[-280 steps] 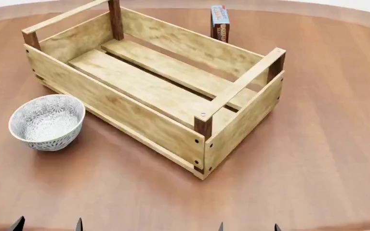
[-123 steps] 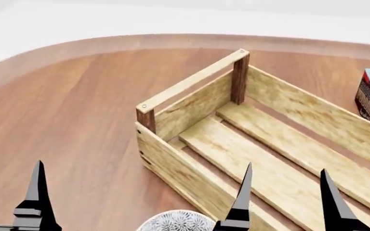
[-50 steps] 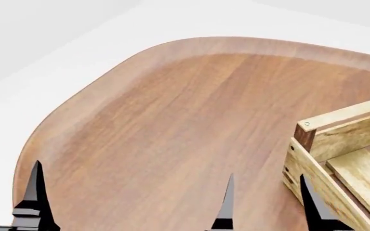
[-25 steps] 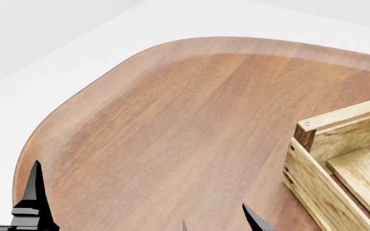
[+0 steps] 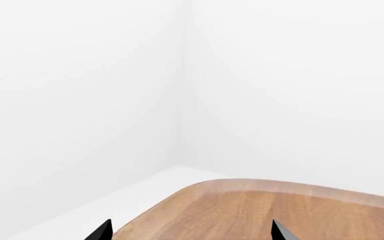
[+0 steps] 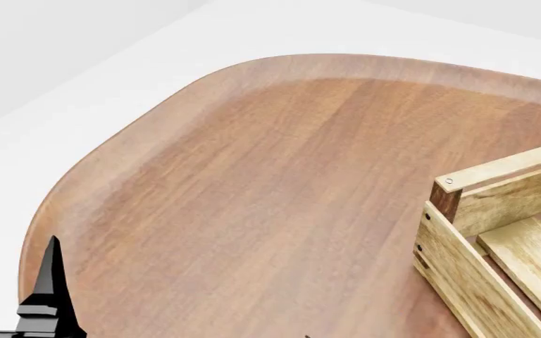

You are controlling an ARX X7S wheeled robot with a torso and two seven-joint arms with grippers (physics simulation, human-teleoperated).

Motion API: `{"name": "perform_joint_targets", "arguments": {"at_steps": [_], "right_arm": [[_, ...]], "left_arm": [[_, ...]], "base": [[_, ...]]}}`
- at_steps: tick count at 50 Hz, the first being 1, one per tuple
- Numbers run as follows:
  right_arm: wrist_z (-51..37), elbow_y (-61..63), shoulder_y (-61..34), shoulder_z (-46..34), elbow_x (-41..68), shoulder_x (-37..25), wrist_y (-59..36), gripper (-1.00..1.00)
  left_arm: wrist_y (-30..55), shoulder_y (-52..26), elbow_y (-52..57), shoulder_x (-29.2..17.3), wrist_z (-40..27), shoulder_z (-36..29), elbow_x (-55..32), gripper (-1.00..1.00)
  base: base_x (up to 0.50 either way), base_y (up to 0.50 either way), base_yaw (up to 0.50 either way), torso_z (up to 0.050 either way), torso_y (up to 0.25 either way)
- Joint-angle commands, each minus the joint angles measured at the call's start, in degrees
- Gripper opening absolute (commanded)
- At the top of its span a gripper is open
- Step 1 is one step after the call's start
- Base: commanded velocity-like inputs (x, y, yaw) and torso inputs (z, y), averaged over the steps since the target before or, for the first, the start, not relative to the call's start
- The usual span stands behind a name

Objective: Pick up the salad dressing and put it in the tray.

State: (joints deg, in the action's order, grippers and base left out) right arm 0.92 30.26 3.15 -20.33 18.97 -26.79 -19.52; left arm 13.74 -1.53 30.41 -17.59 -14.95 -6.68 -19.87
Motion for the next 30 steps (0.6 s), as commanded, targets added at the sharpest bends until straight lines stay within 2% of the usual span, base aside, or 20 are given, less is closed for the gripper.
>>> {"name": "perform_joint_targets", "arguments": {"at_steps": [1,30], "right_arm": [[0.87,-0.13,0.00,-1.34,-0.42,-0.52,0.09,1.00],[2.92,-8.87,-4.61,-5.47,-2.16,1.59,-1.24,1.00]], "left_arm": [[-0.18,0.05,-0.02,-0.22,-0.21,-0.16,-0.11,1.00],[-0.44,0.08,-0.01,-0.74,-0.73,-0.41,-0.66,1.00]], "base": [[0.00,0.00,0.00,0.000,0.000],[0.00,0.00,0.00,0.000,0.000]]}}
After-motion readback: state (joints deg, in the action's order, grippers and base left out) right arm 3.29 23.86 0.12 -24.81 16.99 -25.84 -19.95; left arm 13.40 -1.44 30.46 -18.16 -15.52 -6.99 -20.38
